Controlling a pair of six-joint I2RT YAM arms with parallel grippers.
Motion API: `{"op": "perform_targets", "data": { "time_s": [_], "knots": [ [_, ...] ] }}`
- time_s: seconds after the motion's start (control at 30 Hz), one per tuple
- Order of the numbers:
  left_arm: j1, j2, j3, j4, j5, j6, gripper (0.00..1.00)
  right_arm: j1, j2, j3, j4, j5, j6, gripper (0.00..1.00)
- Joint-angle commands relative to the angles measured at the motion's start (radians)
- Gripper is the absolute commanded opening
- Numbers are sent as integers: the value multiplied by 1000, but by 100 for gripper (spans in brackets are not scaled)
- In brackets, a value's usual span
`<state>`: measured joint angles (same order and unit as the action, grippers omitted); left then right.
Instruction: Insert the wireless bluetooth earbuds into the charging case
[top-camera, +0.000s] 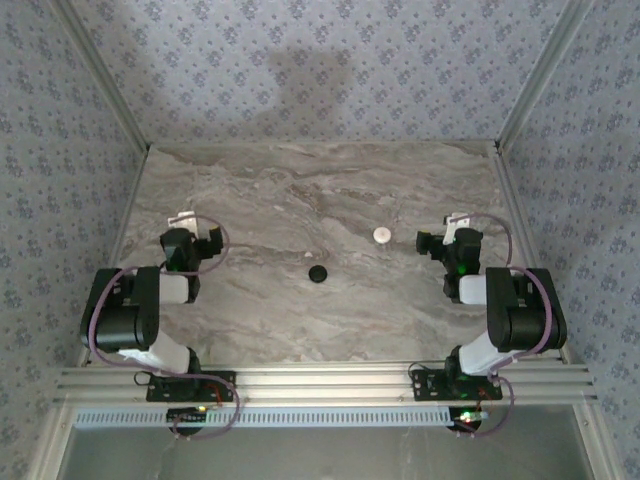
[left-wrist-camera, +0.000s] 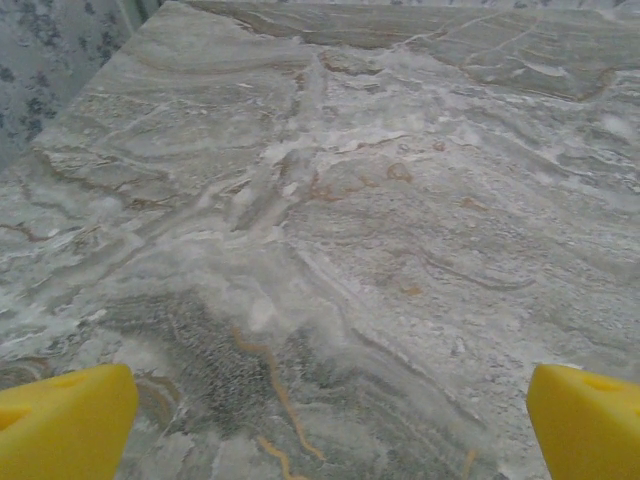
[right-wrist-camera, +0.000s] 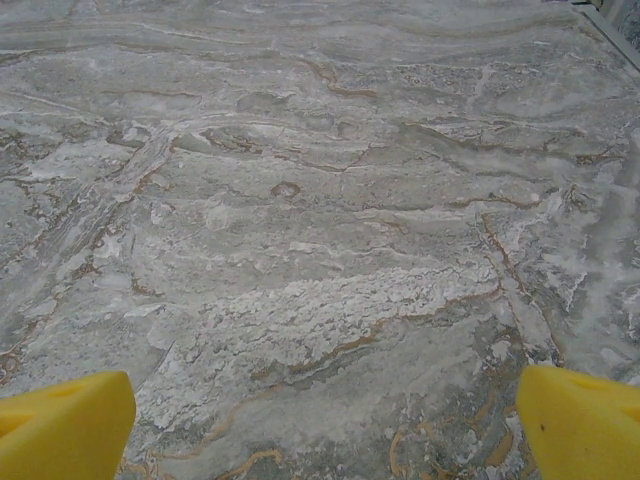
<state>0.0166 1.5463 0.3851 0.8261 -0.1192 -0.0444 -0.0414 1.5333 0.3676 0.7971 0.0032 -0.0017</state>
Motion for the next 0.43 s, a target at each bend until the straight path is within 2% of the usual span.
{"op": "perform_targets", "data": {
  "time_s": [0.0,0.4],
  "knots": [
    [-7,-13,28,-10,44,17,100,0,-9,23,19,-3,-19,100],
    [-5,-11,28,-10,53,16,100,-11,-10,23,17,-26,-11,100]
  ]
}}
